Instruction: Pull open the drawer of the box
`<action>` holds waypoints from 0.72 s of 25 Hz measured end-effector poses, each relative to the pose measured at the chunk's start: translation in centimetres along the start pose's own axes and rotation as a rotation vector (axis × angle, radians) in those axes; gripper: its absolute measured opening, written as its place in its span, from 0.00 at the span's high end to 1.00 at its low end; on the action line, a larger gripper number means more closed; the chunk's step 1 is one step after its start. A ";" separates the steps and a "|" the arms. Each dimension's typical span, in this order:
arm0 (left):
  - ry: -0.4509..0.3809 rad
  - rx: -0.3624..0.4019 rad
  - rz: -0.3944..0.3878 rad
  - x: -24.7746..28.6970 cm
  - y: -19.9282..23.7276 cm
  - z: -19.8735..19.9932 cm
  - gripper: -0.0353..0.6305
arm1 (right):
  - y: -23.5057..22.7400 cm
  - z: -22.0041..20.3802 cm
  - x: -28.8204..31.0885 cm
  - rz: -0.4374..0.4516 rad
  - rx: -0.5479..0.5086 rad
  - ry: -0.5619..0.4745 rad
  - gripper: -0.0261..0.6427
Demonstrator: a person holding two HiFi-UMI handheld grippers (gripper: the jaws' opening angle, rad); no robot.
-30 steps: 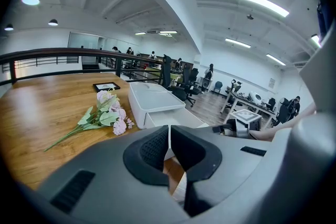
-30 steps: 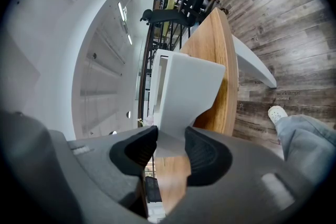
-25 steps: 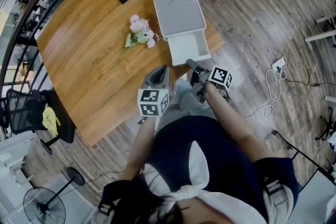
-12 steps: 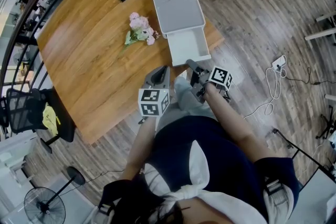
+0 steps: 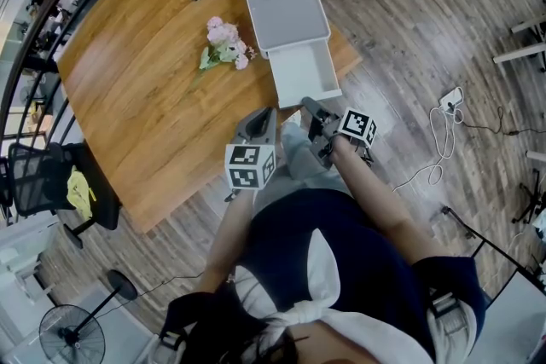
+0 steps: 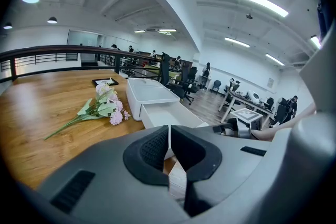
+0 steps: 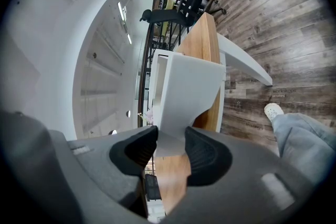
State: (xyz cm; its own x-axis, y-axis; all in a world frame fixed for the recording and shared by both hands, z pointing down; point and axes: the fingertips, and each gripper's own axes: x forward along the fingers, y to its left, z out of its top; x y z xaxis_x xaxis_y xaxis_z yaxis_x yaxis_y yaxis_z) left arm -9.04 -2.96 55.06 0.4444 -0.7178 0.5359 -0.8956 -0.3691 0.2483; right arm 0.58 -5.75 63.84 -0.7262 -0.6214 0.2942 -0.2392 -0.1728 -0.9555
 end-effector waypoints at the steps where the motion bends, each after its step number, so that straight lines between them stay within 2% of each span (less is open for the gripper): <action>1: 0.002 0.000 0.000 0.0 -0.1 -0.1 0.90 | 0.0 0.0 0.0 0.003 -0.004 0.000 0.71; 18: 0.009 0.001 0.012 -0.1 -0.5 -0.7 0.90 | -0.5 -0.1 -0.3 -0.008 -0.021 0.018 0.70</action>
State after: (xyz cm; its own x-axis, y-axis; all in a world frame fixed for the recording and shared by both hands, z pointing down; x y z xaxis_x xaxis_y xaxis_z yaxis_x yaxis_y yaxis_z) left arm -8.63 -2.28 55.40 0.4331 -0.7170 0.5463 -0.9010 -0.3606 0.2410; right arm 0.89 -5.38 64.19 -0.7355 -0.6062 0.3027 -0.2586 -0.1617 -0.9523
